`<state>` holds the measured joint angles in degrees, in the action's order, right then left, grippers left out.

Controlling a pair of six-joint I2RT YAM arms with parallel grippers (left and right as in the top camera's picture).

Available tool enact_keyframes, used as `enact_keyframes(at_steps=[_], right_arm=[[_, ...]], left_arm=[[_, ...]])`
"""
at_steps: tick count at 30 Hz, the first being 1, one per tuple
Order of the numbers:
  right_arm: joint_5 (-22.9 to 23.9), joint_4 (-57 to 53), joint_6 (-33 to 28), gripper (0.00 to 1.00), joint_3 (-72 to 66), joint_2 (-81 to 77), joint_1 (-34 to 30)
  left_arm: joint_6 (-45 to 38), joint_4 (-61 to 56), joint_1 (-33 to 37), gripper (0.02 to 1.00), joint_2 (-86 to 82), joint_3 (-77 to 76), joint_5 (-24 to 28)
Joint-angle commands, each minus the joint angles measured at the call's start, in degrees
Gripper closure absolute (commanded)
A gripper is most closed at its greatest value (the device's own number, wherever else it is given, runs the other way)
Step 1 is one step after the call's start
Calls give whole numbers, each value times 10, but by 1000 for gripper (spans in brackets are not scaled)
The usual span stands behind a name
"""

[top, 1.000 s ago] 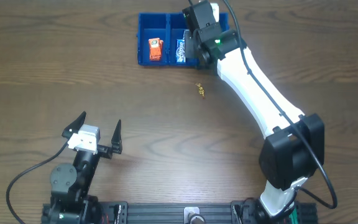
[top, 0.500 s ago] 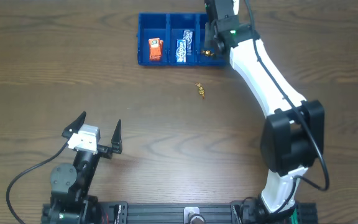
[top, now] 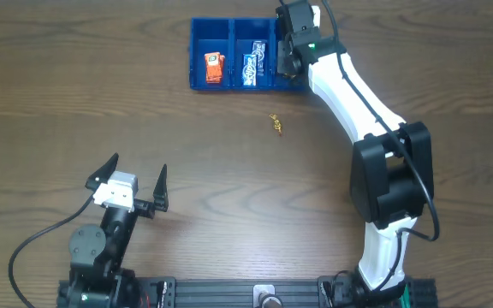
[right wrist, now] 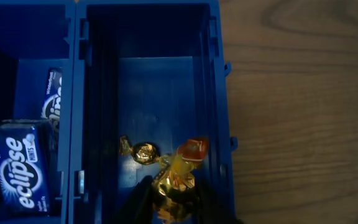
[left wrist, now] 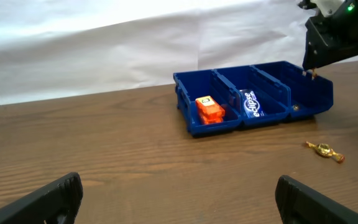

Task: Sort Candies Into Trays

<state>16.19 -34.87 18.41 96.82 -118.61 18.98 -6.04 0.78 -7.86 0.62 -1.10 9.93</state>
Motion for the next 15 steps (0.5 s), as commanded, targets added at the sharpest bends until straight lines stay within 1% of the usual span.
enact_keyframes(at_steps=[1,3,7,11,13,15], right_arm=[[0,2,-2,191,9,-4,-3],[-2,1,-3,1,9,-4,-3],[-14,-6,-2,1,10,-3,-3],[-59,-36,3,1,19,10,-3],[-69,-54,24,1,19,26,-3],[-80,-76,26,1,19,43,-1]], left_arm=[[-3,27,3,23,-3,8,6],[-3,27,3,23,-3,8,6],[-3,27,3,23,-3,8,6],[-3,27,3,23,-3,8,6],[-3,27,3,23,-3,8,6],[-3,27,3,23,-3,8,6]])
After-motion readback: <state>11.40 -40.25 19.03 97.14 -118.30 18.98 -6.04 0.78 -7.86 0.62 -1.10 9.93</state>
